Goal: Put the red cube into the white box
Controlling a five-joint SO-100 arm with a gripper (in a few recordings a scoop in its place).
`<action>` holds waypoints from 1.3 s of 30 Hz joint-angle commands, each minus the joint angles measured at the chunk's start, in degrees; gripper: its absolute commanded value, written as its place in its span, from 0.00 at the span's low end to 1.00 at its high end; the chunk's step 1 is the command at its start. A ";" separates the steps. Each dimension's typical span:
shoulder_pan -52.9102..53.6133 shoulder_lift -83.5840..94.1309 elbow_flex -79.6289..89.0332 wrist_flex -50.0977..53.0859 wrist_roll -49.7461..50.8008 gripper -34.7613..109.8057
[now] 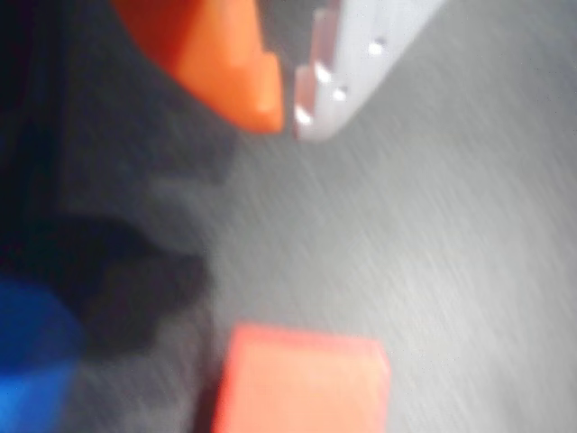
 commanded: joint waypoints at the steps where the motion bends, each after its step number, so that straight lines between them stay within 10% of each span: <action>1: -1.14 -5.80 -5.19 -2.90 1.49 0.24; 14: -3.25 -14.68 -11.51 -6.86 1.41 0.41; 39: -5.62 -24.61 -12.22 -16.35 5.10 0.41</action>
